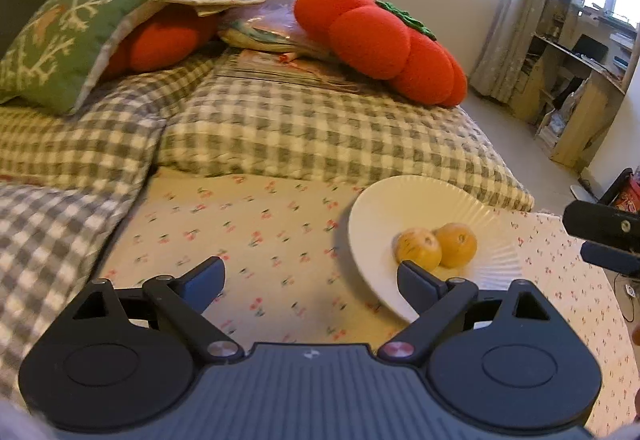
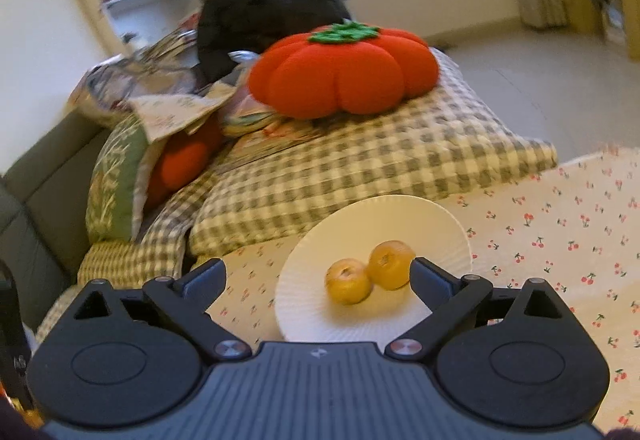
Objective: Organize fruits
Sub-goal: 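Move both tools back toward the scattered fruits, then grasp a large orange with the left tool while the right tool grasps another orange, then carry both oranges to the white plate and release them beside the pears, then withdraw both open tools from the plate toward the remaining fruits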
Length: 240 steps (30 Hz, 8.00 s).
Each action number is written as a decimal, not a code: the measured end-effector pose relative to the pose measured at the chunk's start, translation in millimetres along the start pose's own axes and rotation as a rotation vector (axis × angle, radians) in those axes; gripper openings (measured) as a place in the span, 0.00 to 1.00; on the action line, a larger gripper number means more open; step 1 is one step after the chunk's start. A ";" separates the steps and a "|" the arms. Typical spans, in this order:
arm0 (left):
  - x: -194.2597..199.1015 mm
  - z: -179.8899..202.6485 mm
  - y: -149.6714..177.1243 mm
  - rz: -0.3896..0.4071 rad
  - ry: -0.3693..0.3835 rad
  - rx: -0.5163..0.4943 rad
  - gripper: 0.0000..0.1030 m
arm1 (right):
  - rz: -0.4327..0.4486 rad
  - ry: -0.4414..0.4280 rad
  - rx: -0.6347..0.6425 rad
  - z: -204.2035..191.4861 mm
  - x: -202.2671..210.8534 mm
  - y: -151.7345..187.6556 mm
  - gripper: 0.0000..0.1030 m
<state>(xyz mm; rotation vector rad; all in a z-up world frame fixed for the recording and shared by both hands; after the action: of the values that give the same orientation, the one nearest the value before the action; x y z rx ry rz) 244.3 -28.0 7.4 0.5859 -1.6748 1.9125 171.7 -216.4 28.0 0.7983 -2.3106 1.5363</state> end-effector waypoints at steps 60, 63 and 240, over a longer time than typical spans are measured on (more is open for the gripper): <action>17.4 25.5 116.5 -0.258 0.108 -0.265 0.85 | -0.295 0.108 0.188 -16.4 -3.4 121.1 1.00; 16.4 26.5 117.5 -0.258 0.115 -0.276 0.84 | -0.303 0.098 0.190 -18.5 -8.5 122.4 1.00; 20.8 10.0 39.4 -0.052 0.104 0.018 0.59 | -0.114 0.005 0.041 8.5 15.3 48.3 0.61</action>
<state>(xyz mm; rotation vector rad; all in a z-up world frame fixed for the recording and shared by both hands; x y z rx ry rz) 202.8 -39.4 -8.1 0.5228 -1.5643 1.8896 132.4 -214.6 -5.1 0.9180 -2.1957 1.5395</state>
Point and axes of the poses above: each gripper's, at about its wrist camera, not at the fingertips, and x roughly against the way its jaws point, z to its right, y to its underside, the point moved 5 cm from there along -x, roughly the way its jaws point, and after that the axes turned 3 degrees about z, right-handed, at the moved point
